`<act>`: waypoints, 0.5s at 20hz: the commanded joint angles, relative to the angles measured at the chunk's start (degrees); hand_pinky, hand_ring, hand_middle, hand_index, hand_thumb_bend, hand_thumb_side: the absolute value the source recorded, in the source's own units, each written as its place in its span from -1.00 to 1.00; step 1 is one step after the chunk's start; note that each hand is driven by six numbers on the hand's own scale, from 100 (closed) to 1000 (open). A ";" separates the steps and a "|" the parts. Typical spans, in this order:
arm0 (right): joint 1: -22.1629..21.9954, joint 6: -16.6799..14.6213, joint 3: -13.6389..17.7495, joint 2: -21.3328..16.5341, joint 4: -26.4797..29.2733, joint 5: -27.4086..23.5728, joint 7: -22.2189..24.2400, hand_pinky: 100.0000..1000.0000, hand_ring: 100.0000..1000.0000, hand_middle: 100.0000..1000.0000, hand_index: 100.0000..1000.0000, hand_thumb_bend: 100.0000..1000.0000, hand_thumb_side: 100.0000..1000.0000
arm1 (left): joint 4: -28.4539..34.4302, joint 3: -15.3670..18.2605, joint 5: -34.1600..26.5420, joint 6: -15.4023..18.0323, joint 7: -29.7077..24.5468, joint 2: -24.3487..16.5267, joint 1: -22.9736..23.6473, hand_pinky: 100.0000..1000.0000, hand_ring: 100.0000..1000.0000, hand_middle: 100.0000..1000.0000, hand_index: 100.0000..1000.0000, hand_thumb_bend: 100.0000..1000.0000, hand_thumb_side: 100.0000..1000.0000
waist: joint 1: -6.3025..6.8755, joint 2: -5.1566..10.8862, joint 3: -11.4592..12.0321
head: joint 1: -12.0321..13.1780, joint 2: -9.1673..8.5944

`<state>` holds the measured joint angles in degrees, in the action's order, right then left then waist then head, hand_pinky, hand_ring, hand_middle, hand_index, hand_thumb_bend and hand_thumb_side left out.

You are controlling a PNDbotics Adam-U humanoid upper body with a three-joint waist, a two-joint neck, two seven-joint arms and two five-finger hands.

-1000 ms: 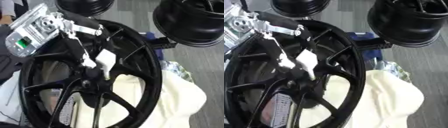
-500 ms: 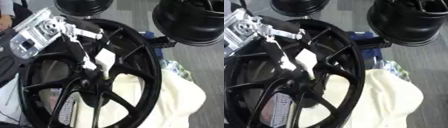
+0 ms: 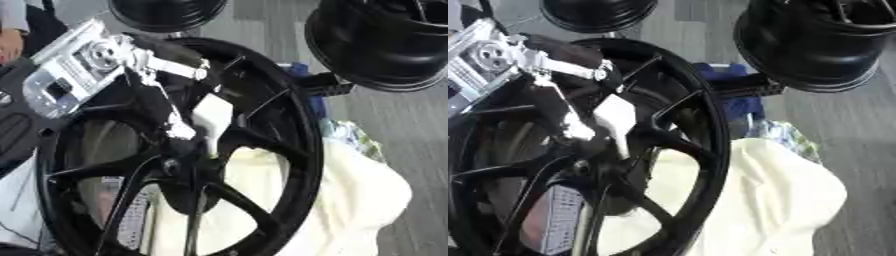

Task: Pull the pin out of the wheel hub.

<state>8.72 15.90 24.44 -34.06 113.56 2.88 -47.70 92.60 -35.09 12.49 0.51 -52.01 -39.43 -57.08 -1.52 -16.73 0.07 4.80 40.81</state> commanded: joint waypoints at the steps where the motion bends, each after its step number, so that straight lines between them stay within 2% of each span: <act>1: 0.25 4.09 0.90 -1.15 1.03 -0.54 -4.27 -0.23 0.15 0.28 0.65 -0.51 -0.52 | 1.05 0.96 -1.30 -1.02 0.04 -0.39 -1.12 0.43 0.12 -0.21 0.30 -0.98 -0.59 | -0.16 0.92 0.12 | 0.07 0.14; 4: 0.12 4.11 0.96 -1.10 1.03 -0.65 -4.27 -0.23 0.15 0.28 0.65 -0.51 -0.52 | 1.57 1.36 -2.66 -2.02 0.04 -0.43 -1.24 0.39 0.06 -0.30 0.19 -1.00 -0.59 | -0.22 1.02 0.26 | 0.05 0.16; 5: 0.08 4.13 0.96 -1.10 1.03 -0.65 -4.27 -0.23 0.15 0.28 0.65 -0.51 -0.51 | 1.88 1.68 -3.16 -2.43 0.04 -0.50 -1.31 0.38 0.05 -0.31 0.16 -1.00 -0.50 | -0.26 1.08 0.31 | 0.00 0.16; 6: 0.03 4.16 0.96 -1.11 1.03 -0.65 -4.27 -0.23 0.15 0.28 0.65 -0.51 -0.52 | 2.27 2.04 -3.70 -2.87 0.04 -0.60 -1.36 0.37 0.04 -0.32 0.16 -1.00 -0.62 | -0.28 1.12 0.35 | -0.06 0.14; 10: -0.19 4.26 1.04 -1.23 1.03 -0.52 -4.27 -0.23 0.15 0.28 0.65 -0.51 -0.52 | 4.62 4.26 -6.43 -5.03 0.28 -1.42 -1.69 0.35 0.01 -0.37 0.12 -1.00 -0.70 | -0.28 1.33 0.53 | -0.27 0.02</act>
<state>8.46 15.91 24.72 -34.02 113.56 2.77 -47.69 95.79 -32.53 7.07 -3.78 -51.86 -39.32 -57.45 -1.79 -16.67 0.61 4.71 40.81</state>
